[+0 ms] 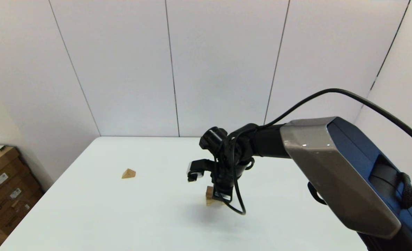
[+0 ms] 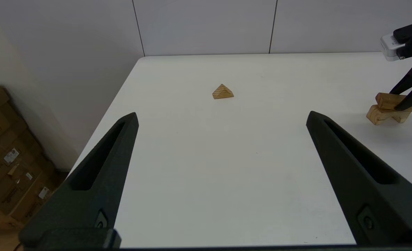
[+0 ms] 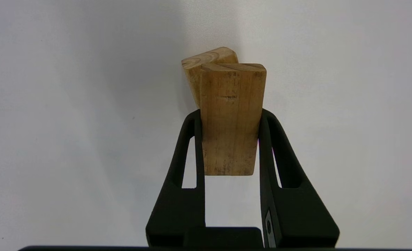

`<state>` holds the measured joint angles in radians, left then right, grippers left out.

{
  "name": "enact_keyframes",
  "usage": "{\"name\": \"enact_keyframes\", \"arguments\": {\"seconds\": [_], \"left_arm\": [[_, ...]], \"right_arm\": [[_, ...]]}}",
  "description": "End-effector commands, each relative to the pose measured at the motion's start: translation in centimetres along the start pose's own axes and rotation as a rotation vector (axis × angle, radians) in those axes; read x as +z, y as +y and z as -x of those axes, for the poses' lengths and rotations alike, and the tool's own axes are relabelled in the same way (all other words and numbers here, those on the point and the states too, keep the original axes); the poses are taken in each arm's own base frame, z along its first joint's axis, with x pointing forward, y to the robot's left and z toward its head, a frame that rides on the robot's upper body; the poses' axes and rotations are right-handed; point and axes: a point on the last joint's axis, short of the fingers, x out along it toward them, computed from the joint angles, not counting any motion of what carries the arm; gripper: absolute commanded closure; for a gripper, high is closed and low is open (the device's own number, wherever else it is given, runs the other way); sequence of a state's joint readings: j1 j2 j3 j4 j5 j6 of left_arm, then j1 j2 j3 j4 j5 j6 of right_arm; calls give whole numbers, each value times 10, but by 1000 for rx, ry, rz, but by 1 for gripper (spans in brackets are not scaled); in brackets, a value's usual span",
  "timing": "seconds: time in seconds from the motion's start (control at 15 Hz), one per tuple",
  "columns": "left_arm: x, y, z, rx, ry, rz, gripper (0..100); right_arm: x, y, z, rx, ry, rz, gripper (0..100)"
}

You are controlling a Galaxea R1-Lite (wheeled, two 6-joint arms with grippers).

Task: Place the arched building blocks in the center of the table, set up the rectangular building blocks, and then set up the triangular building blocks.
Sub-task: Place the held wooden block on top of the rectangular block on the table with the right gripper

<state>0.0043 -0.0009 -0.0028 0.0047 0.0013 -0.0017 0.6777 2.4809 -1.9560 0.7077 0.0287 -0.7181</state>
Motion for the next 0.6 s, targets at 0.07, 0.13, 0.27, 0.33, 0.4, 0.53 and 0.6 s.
{"name": "enact_keyframes", "arguments": {"seconds": [0.07,0.13,0.27,0.33,0.4,0.53,0.6], "left_arm": [[0,0,0,1,0,0,0],[0,0,0,1,0,0,0],[0,0,0,1,0,0,0],[0,0,0,1,0,0,0],[0,0,0,1,0,0,0],[0,0,0,1,0,0,0],[0,0,0,1,0,0,0]], "right_arm": [[-1,1,-6,12,9,3,100],[0,1,-5,10,7,3,100],[0,1,-5,12,7,3,100],[0,1,-5,11,6,1,100],[0,1,-5,11,6,-3,0],[0,1,-5,11,6,-8,0],[1,2,-5,11,6,-16,0]]}}
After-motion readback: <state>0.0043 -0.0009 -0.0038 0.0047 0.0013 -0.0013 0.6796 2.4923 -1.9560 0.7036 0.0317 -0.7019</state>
